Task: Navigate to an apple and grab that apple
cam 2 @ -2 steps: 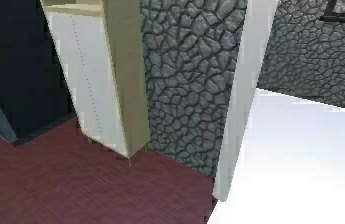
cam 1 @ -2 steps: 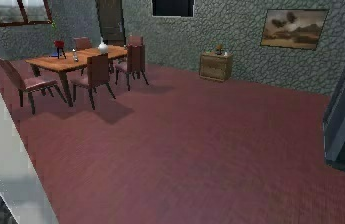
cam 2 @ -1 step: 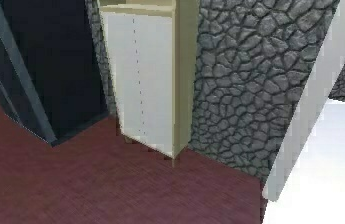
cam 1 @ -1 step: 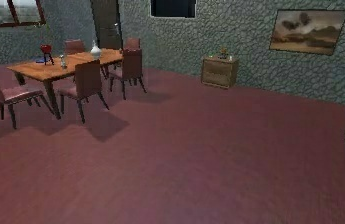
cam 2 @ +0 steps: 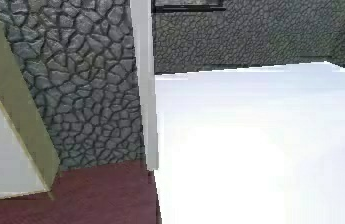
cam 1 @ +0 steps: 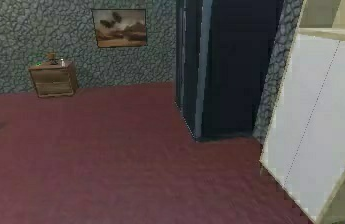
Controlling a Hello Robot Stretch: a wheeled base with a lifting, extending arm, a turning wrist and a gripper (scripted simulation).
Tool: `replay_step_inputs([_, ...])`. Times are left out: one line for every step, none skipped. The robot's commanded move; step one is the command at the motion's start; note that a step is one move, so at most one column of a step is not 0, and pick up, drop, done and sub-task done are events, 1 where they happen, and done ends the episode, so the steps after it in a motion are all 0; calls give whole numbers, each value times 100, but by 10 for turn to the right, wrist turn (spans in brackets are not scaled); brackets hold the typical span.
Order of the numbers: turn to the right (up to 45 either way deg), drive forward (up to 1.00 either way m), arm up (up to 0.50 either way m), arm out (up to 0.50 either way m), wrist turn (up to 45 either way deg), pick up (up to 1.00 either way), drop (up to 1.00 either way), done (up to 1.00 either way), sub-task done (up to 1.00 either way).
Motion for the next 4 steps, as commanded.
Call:
replay_step_inputs([330, 0, 0, 0, 0, 0, 0, 0, 0])
replay_step_inputs([0, 20, 0, 0, 0, 0, 0, 0, 0])
replay_step_inputs([-450, 0, 0, 0, 0, 0, 0, 0, 0])
replay_step_inputs([-360, 0, 0, 0, 0, 0, 0, 0, 0])
